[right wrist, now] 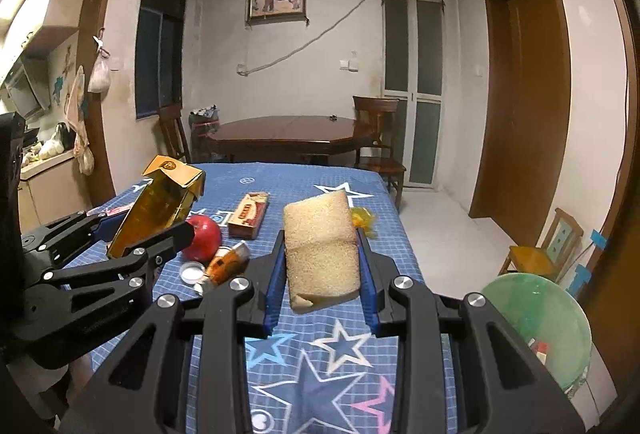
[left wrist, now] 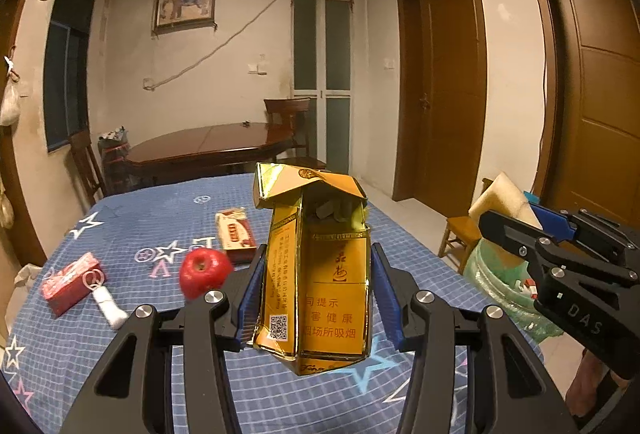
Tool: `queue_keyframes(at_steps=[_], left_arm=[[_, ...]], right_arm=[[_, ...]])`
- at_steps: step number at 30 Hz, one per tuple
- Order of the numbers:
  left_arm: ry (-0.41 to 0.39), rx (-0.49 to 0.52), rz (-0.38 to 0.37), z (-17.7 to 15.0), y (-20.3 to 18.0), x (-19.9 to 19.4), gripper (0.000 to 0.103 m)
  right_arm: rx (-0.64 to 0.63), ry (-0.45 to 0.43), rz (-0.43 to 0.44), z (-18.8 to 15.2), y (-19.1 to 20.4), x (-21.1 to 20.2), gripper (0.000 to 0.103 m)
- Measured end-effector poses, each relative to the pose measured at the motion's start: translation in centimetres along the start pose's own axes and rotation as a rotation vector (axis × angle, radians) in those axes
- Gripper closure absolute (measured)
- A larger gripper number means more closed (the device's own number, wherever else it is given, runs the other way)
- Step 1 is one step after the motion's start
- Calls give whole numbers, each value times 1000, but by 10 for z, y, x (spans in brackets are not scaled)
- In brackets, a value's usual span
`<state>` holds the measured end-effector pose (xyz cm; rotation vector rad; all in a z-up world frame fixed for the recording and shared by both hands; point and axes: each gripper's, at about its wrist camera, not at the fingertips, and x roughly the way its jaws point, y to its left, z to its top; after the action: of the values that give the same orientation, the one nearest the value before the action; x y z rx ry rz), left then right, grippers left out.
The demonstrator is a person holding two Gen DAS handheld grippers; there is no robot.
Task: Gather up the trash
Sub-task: 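Carry the pack and sponge over the green bin and open both tools to drop them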
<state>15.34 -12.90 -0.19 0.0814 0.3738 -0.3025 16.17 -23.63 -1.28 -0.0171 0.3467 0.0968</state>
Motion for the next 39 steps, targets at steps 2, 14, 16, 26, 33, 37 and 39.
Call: queue_keyframes(at_steps=[2, 14, 16, 26, 33, 37, 39], left_arm=[[5, 6, -9, 2, -4, 7, 52], [39, 43, -83, 8, -45, 49, 52], [43, 48, -101, 10, -55, 56, 52], [59, 89, -198, 22, -110, 96, 52], [90, 115, -279, 28, -158, 126, 52], [127, 141, -334, 28, -186, 146, 52], [145, 153, -357, 28, -199, 156, 52]], right_arm=[[5, 10, -8, -1, -6, 1, 73], [46, 44, -75, -5, -47, -1, 73], [52, 49, -93, -5, -55, -2, 73], [83, 76, -190, -7, -116, -6, 73], [145, 127, -243, -16, -169, -5, 73], [180, 166, -264, -25, -195, -3, 73], [193, 189, -271, -30, -207, -1, 73]])
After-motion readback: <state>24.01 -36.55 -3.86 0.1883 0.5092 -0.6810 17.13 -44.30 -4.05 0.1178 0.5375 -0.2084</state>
